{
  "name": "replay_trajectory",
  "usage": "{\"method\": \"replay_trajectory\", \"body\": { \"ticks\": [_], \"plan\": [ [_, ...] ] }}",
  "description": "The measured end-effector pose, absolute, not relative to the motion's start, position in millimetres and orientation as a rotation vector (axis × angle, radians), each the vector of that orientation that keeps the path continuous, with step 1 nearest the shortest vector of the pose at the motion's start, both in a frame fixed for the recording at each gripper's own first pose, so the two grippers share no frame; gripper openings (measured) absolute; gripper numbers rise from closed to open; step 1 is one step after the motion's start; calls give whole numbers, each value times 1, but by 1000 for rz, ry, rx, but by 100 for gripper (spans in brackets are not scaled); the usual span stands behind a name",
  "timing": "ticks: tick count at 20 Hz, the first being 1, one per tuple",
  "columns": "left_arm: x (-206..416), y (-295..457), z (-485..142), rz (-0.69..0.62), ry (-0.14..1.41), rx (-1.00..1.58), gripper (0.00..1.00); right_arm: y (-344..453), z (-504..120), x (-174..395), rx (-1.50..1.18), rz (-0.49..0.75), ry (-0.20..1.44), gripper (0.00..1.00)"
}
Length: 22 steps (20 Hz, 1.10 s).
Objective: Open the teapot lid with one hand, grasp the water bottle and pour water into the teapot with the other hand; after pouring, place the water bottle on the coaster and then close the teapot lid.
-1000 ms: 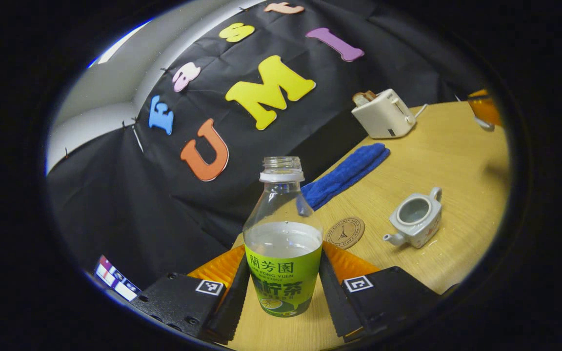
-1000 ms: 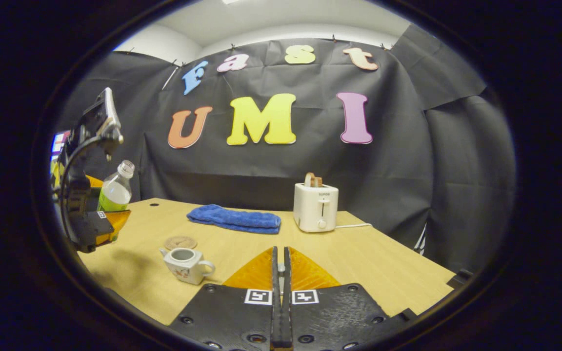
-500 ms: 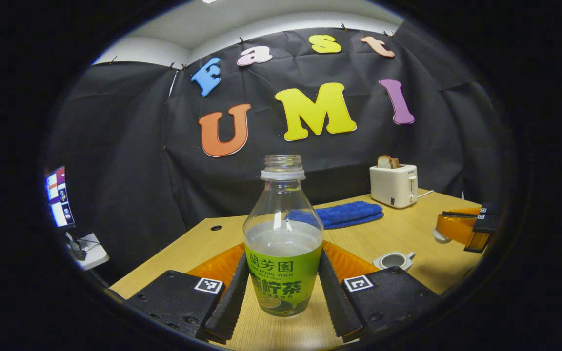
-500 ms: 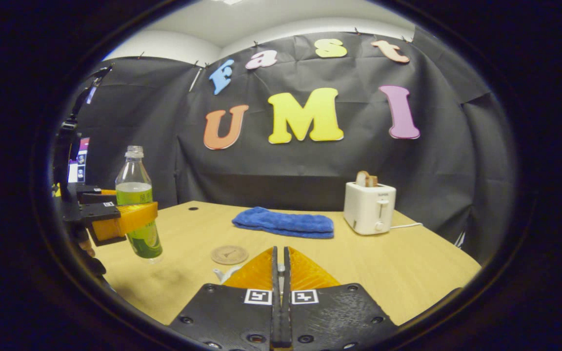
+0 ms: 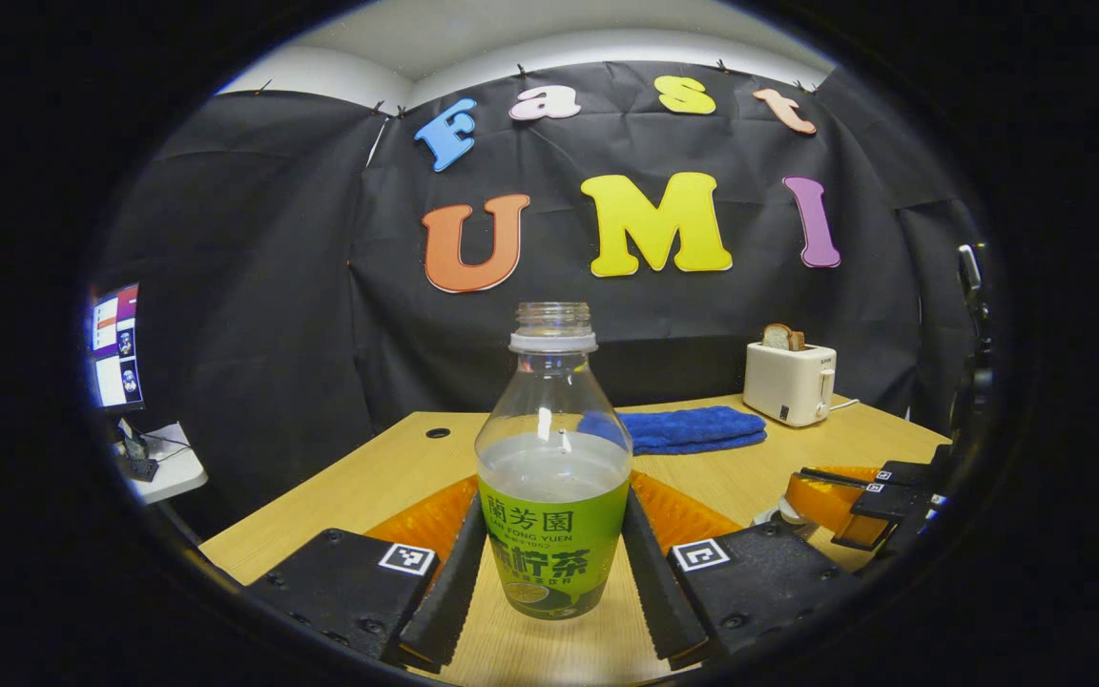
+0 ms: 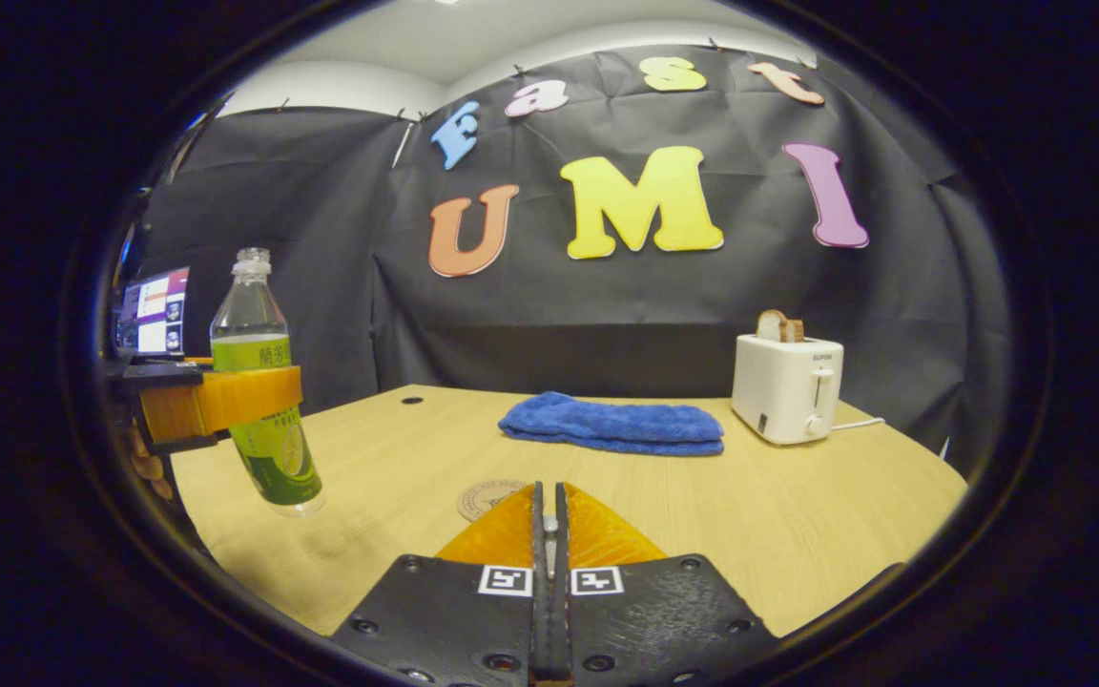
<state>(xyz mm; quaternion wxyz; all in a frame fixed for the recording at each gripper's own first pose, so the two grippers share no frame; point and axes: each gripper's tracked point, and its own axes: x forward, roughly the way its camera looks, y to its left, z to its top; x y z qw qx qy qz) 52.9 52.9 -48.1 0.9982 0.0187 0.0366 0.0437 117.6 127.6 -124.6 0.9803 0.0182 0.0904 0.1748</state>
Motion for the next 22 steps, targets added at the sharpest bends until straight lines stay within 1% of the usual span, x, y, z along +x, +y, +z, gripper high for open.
{"method": "replay_trajectory", "body": {
  "ticks": [3,13,17,19,21,22],
  "plan": [
    [54,49,-51,82,80,44,75,130,-134,122,36,355,204,0],
    [57,49,-60,75,104,25,76,128,-135,125,11,342,180,0],
    [71,38,-61,31,95,3,75,128,-123,117,18,348,146,0],
    [92,18,-59,-51,55,-26,76,132,-119,111,25,366,135,0],
    [123,11,-59,-77,33,-65,76,134,-108,105,33,382,108,0],
    [134,5,-64,-104,47,-84,76,136,-106,102,37,391,105,0]
  ]
}}
